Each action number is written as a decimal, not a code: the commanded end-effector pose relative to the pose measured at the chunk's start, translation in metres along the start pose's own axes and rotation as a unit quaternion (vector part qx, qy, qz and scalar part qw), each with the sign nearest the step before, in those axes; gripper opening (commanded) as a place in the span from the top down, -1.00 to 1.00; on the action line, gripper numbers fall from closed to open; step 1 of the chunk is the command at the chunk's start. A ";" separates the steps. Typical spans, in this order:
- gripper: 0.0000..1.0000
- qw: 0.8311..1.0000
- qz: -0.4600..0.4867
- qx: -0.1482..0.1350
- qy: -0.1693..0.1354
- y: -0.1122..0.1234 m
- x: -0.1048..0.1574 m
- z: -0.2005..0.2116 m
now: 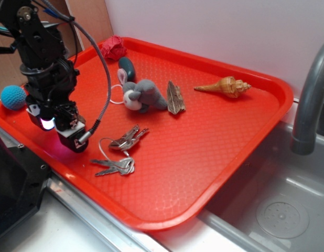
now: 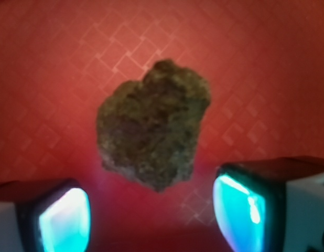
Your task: Grab the rock.
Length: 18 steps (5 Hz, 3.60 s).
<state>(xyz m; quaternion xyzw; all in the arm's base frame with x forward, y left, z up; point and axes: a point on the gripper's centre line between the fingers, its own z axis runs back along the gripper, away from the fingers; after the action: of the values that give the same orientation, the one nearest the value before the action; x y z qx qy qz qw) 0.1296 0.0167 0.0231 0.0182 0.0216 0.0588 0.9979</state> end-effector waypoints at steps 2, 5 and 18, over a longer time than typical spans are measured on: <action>0.82 1.000 -0.013 -0.005 -0.004 -0.003 0.003 0.002; -1.00 0.998 -0.051 0.008 -0.022 -0.017 -0.002 0.006; -1.00 0.994 -0.095 -0.030 -0.038 -0.003 0.015 0.053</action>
<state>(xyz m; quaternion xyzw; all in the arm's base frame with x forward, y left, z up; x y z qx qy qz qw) 0.1451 0.0134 0.0717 -0.0118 -0.0058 -0.0333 0.9994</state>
